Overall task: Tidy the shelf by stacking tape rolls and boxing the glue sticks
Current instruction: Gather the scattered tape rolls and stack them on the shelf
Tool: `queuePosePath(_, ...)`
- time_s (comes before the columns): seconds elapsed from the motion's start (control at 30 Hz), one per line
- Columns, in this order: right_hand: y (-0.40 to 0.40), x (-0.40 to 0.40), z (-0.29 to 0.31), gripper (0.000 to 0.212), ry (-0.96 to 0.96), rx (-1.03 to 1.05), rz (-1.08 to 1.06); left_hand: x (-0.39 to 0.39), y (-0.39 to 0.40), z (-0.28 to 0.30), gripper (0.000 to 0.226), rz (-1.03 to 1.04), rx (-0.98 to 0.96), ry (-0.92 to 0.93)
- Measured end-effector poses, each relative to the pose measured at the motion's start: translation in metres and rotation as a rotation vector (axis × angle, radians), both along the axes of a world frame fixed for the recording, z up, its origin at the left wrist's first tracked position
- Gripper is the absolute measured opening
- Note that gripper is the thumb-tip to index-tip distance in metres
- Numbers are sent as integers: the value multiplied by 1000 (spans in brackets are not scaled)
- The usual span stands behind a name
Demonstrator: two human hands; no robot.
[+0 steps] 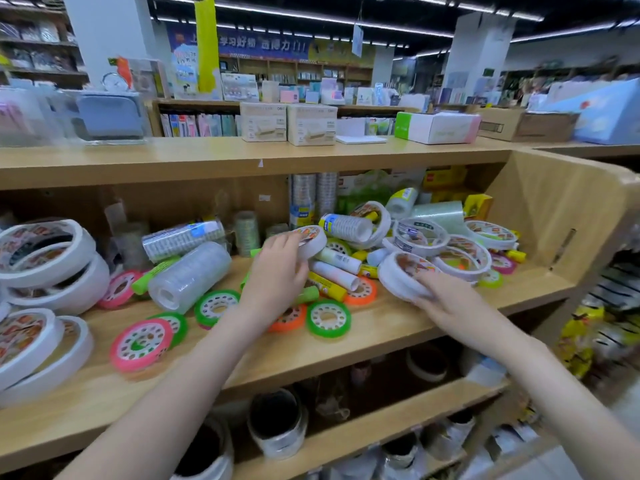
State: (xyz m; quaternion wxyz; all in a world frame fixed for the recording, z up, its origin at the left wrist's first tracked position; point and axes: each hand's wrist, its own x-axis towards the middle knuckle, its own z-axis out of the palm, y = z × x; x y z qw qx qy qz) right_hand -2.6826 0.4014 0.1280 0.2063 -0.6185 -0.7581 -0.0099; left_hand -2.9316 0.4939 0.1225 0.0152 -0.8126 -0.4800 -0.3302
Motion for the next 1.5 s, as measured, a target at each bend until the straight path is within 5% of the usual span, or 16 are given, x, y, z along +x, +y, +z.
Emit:
queuePosePath(0.17, 1, 0, -13, 32, -13, -22, -40, -4, 13, 0, 41, 55, -42, 25)
queuePosePath(0.33, 11, -2, -17, 20, -137, -89, -75, -6, 8, 2, 24, 36, -6, -12)
queuePosePath(0.63, 12, 34, -3, 30, -33, -165, 275, 8, -31, 9, 22, 18, 249, -149)
queuePosePath(0.87, 14, 45, 32, 20, 361, 15, 423, 31, -48, 6, 23, 96, 286, -217)
queuePosePath(0.97, 29, 38, 35, 39, 260, 132, 505, 24, -58, -3, 21, 215, 324, -254)
queuePosePath(1.07, 38, 7, 24, 31, 155, 203, 694, 4, -72, -10, 22, 295, 354, -259)
queuePosePath(1.23, 51, -48, -16, 42, -273, 537, 733, -29, -93, -16, 22, 392, 415, -231)
queuePosePath(1.37, 58, -74, -17, 53, -270, 655, 641, -60, -106, -17, 22, 457, 462, -191)
queuePosePath(1.5, 59, -102, -25, 25, -280, 770, 650, -88, -111, -19, 16, 493, 452, -147)
